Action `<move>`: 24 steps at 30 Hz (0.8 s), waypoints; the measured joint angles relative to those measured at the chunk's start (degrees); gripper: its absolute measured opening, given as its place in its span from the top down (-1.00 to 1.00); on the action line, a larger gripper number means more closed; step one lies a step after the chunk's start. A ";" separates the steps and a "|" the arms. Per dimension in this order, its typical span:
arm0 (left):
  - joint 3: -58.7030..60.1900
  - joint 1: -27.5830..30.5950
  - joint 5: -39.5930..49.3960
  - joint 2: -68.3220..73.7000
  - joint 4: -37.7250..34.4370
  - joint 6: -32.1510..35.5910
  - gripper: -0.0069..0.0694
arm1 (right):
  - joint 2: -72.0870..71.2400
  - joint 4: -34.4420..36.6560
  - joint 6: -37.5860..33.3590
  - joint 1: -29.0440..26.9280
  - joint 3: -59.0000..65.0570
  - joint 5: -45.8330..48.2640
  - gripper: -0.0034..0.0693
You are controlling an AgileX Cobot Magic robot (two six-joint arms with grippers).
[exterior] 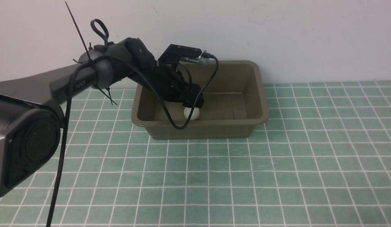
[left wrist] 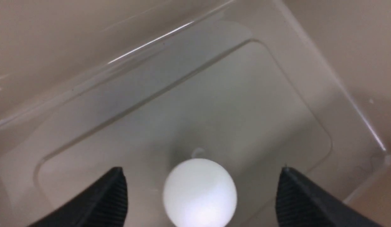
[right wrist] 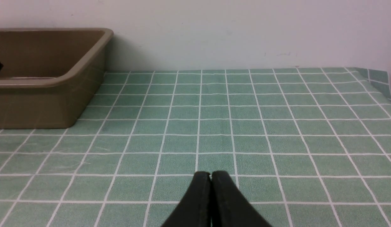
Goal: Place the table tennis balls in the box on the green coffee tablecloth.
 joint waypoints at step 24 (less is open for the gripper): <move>0.20 16.60 32.36 -40.59 15.82 -5.37 0.83 | 0.00 0.00 0.00 0.00 0.00 0.00 0.95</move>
